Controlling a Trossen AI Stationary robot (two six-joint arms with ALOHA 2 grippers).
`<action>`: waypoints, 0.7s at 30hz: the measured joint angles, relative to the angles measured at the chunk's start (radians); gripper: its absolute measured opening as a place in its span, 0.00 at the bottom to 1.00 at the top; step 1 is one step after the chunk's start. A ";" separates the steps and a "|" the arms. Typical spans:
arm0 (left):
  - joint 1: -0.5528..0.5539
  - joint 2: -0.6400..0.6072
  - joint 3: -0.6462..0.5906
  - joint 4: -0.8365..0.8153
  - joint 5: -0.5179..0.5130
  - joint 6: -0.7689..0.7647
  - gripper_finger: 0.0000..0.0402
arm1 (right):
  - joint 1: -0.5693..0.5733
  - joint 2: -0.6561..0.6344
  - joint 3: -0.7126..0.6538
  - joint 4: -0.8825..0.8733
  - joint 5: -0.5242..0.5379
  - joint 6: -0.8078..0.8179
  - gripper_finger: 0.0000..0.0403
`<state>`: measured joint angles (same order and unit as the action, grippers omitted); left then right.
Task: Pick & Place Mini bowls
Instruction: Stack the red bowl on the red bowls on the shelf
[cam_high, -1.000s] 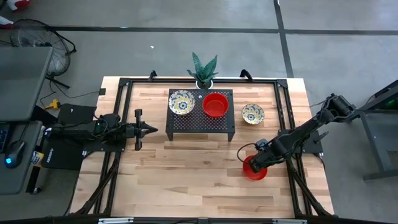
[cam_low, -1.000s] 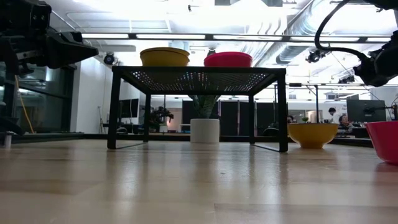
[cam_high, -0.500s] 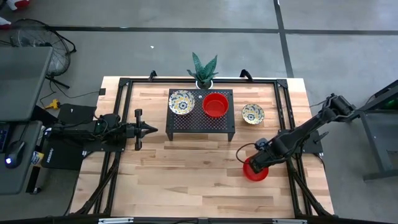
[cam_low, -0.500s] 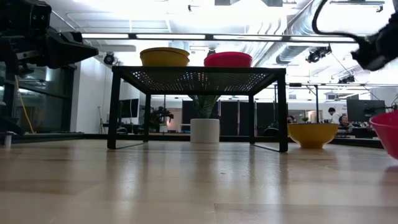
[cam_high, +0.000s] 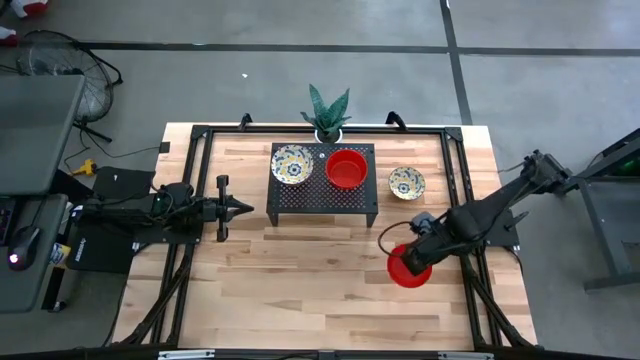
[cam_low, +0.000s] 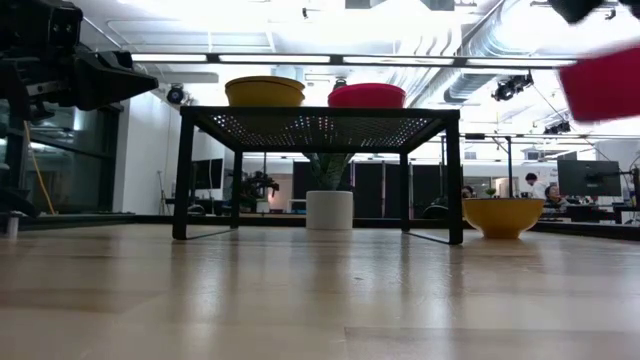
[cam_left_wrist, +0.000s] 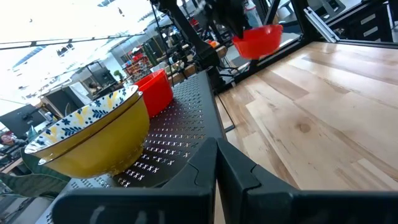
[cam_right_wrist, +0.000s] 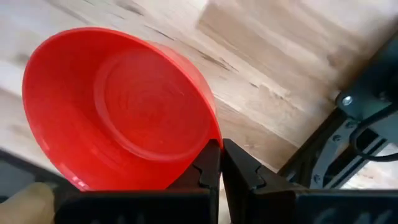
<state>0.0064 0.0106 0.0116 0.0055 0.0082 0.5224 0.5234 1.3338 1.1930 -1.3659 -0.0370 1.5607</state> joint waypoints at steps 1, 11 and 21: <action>0.000 0.000 0.000 0.000 0.000 0.000 0.00 | -0.010 0.000 0.031 -0.023 0.009 -0.016 0.00; 0.000 0.000 0.000 0.000 0.000 0.000 0.00 | -0.169 0.000 0.256 -0.121 0.129 -0.222 0.00; 0.000 0.000 0.000 0.000 0.000 0.000 0.00 | -0.327 0.000 0.340 -0.120 0.155 -0.424 0.00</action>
<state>0.0066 0.0107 0.0116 0.0053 0.0082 0.5222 0.1967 1.3338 1.5329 -1.4857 0.1177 1.1372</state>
